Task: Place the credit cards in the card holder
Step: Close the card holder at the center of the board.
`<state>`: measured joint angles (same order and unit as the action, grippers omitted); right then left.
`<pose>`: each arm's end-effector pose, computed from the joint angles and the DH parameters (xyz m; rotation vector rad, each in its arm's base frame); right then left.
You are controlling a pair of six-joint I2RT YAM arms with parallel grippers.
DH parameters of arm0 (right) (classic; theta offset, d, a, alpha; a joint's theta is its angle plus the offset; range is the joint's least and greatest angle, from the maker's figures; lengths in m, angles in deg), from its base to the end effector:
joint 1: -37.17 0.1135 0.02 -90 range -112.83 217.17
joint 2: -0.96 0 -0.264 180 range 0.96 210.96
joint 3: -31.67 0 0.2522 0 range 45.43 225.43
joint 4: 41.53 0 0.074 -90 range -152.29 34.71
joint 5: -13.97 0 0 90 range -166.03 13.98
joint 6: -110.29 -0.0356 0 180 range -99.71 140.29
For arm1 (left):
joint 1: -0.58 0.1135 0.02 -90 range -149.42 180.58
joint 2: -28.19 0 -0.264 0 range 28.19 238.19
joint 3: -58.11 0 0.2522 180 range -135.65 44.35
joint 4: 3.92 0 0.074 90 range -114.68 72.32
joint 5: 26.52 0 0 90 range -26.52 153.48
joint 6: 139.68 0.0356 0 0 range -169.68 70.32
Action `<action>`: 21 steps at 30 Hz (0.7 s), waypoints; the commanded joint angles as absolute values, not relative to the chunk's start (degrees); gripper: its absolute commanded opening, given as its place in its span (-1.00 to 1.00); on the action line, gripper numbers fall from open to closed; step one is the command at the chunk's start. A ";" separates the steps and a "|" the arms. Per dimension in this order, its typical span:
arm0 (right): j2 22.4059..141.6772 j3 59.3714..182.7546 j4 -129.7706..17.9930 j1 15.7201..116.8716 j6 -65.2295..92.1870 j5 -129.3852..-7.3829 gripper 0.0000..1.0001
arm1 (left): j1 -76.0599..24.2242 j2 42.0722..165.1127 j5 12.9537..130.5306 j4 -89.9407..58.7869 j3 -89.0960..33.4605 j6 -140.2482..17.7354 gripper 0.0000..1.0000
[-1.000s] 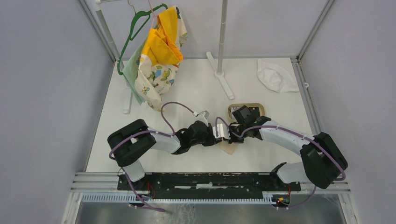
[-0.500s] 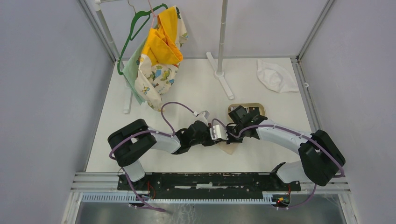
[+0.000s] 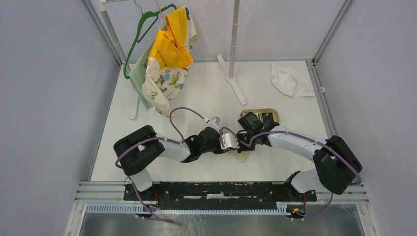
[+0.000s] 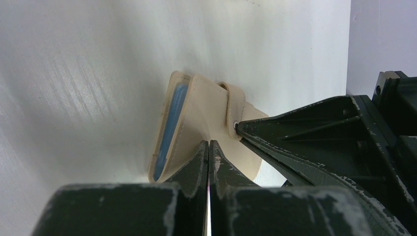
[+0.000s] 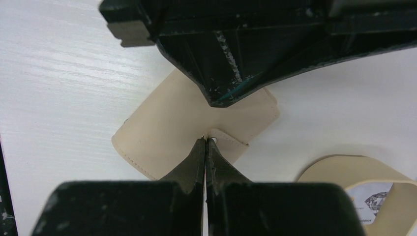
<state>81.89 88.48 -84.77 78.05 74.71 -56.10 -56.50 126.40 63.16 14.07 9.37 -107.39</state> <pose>0.1810 0.1727 0.1720 -2.0460 1.7373 0.4047 0.1714 -0.2644 0.1259 -0.0166 2.3565 -1.1087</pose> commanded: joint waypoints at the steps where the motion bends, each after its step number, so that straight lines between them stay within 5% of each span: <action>1: 86.21 86.03 -88.03 78.97 74.84 -58.57 -1.00 | -56.54 126.85 63.22 15.35 9.63 -104.61 -0.97; 21: 85.19 86.45 -85.19 78.90 72.17 -60.07 -0.95 | -56.52 121.55 65.07 17.71 12.38 -104.37 -0.96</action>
<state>82.76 89.02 -84.88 78.84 72.56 -58.53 -56.50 125.46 65.59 15.82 11.23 -107.30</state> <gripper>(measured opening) 0.004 0.025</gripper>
